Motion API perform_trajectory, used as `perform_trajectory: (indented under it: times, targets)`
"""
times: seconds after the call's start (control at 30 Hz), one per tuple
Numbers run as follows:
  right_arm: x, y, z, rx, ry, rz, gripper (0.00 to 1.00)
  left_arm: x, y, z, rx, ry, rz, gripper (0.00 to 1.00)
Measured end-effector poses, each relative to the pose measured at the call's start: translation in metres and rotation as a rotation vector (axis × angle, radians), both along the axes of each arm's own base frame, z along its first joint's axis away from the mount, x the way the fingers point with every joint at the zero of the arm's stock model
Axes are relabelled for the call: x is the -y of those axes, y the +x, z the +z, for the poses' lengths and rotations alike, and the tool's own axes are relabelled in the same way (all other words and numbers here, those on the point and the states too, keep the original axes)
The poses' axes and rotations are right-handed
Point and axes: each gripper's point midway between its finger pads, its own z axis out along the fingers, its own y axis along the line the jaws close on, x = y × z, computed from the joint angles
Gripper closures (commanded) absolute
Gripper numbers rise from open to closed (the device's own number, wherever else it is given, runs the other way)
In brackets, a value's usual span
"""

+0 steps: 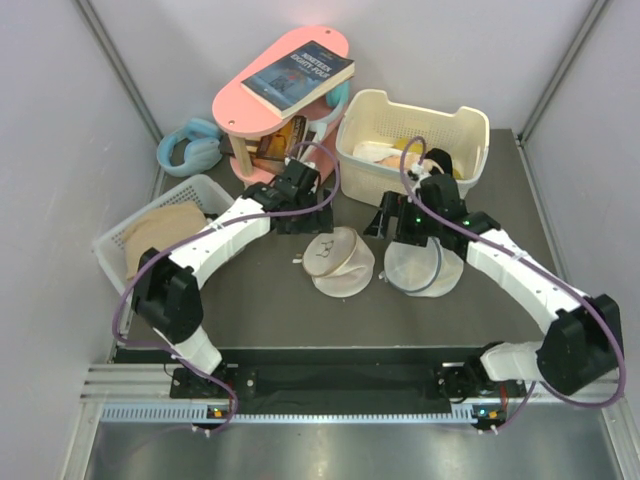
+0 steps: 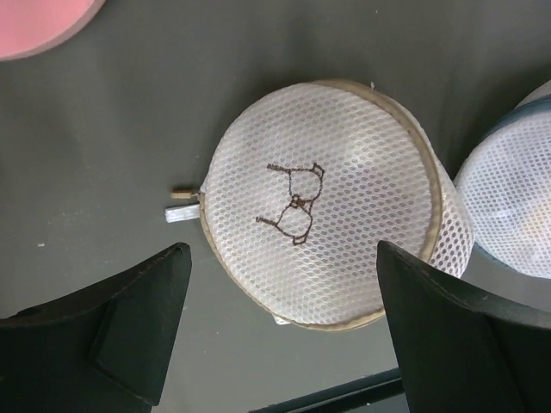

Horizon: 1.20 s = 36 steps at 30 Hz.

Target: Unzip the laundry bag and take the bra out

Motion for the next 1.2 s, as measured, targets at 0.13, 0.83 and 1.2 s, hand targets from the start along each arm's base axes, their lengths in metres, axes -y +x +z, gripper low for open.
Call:
perform_trajectory:
  times: [0.13,0.83,1.2]
  targets:
    - [-0.019,-0.003,-0.021,-0.080,-0.036,0.054,0.17,0.001,-0.008,-0.015,-0.045,-0.024,-0.020,0.08]
    - [-0.022,-0.009,-0.103,-0.325,-0.217,0.121,1.00,0.052,-0.047,-0.052,-0.241,-0.266,-0.068,0.11]
    - [-0.040,0.096,-0.076,-0.157,-0.201,0.111,1.00,0.131,-0.078,-0.052,-0.334,-0.429,-0.197,0.11]
